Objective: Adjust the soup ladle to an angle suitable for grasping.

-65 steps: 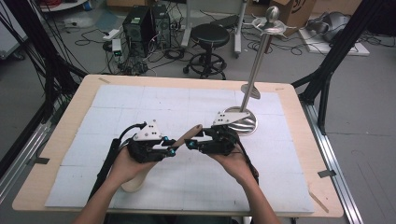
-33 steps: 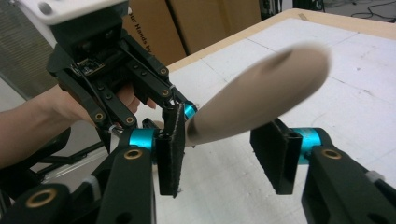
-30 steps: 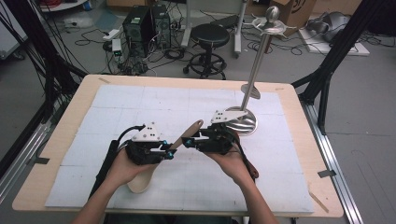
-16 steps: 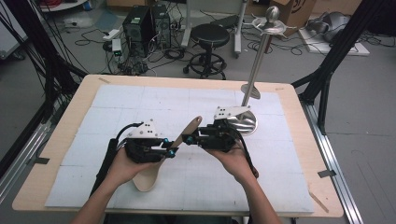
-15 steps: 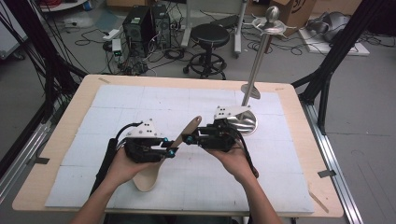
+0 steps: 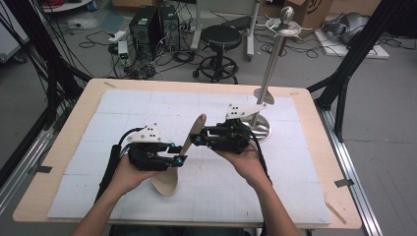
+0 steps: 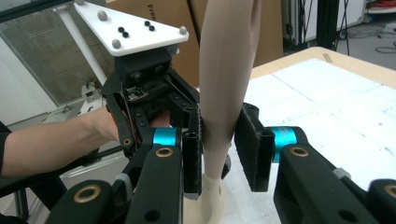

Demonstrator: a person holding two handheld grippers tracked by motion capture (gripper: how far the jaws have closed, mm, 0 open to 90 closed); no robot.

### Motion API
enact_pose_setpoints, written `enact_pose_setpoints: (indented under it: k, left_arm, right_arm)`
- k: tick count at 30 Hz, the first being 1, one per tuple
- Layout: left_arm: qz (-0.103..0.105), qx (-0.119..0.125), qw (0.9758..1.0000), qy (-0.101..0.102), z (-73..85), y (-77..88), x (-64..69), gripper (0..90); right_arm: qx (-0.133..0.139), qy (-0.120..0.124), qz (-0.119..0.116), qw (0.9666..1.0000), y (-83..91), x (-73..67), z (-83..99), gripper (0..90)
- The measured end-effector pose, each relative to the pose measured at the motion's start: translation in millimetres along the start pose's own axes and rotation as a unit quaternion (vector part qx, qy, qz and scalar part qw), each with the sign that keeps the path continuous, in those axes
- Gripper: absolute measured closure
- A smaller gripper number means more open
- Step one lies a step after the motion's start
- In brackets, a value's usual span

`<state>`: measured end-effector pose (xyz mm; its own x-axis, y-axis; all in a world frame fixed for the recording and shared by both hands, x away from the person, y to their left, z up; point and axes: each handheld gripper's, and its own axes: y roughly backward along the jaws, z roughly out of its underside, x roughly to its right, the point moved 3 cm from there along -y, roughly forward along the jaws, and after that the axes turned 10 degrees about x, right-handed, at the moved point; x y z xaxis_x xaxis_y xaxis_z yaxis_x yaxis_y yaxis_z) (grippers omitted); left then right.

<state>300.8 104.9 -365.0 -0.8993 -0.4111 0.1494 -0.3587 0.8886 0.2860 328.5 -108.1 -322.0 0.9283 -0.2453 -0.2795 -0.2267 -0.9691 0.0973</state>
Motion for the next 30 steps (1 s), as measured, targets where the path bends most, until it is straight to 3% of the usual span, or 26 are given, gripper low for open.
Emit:
enact_pose_setpoints:
  k: [13, 24, 27, 30]
  left_arm:
    - [0.027, 0.012, 0.9995, 0.014, -0.5, -2.2, 1.9, 60.1]
    - [0.041, 0.012, 0.999, 0.012, -0.3, -8.6, 5.9, 62.1]
    - [0.043, 0.01, 0.999, 0.011, 0.3, -10.5, 7.0, 63.5]
    - [0.044, 0.011, 0.9989, 0.005, 0.4, -10.6, 7.9, 71.2]
  right_arm:
    - [0.01, 0.011, -0.016, 0.9998, -0.6, -4.7, -8.9, 74.2]
    - [0.011, 0.017, -0.024, 0.9995, -1.3, -7.7, -11.3, 74.6]
    - [0.016, 0.016, -0.028, 0.9994, -1.6, -8.7, -11.8, 74.6]
    - [0.015, 0.017, -0.03, 0.9993, -2.6, -9.4, -11.3, 74.5]
